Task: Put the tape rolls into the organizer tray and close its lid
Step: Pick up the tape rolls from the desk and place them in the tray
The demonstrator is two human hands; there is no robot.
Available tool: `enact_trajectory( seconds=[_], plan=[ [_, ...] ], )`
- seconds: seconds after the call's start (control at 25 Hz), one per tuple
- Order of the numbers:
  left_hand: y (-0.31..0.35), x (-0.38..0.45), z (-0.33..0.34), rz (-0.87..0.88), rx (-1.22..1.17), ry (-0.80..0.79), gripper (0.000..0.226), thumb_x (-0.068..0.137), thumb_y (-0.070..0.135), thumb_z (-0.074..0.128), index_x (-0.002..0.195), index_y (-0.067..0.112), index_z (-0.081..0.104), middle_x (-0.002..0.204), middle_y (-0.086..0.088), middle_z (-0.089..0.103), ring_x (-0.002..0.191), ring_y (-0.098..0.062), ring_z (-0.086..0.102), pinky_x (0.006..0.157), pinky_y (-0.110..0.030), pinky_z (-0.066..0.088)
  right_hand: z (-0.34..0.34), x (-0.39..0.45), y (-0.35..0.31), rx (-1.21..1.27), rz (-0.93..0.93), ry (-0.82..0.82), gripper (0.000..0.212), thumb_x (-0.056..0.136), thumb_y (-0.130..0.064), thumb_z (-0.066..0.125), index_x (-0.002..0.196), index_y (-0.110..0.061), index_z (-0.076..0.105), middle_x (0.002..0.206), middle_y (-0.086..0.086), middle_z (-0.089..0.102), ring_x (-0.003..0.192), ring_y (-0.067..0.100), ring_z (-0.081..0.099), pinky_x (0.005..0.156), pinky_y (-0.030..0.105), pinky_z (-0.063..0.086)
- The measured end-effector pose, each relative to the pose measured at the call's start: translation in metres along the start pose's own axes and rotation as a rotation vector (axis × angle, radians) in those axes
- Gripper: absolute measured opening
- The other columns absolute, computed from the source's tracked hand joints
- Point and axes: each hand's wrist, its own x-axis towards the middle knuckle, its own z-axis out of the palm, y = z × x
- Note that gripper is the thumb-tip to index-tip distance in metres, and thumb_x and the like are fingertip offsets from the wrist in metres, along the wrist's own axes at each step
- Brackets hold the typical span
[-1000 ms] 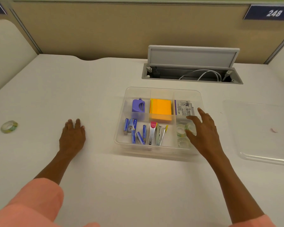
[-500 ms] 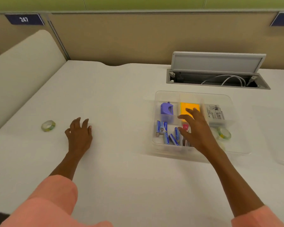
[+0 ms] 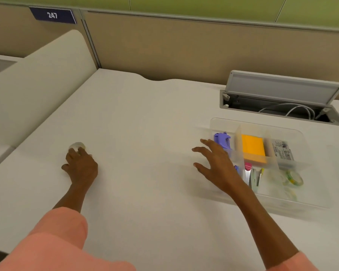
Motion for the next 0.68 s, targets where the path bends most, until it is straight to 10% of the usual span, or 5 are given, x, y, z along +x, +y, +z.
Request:
enact_trajectory(
  seconds=[0.48,0.68],
  plan=[
    [0.059,-0.033,0.0,0.009,-0.264,-0.007,0.017,0.076,0.023,0.066,0.088,0.011,0.066,0.111,-0.019,0.055,0.099,-0.037,0.054,0.08,-0.04,0.022,-0.024,-0.021,0.029,0.106,0.121,0.063,0.044,0.085,-0.026,0.063,0.126,-0.025,0.05,0.151,0.004,0.03,0.14,0.024,0.023,0.111,0.042,0.028],
    [0.162,-0.099,-0.015,0.257,-0.688,-0.046,0.014,0.073,0.028,0.072,0.083,0.022,0.064,0.111,-0.001,0.06,0.102,-0.019,0.057,0.088,-0.037,0.032,-0.064,-0.044,0.085,0.097,0.236,0.336,0.032,0.086,-0.019,0.061,0.118,-0.015,0.058,0.14,0.012,0.046,0.137,0.029,0.029,0.112,0.042,0.025]
  ],
)
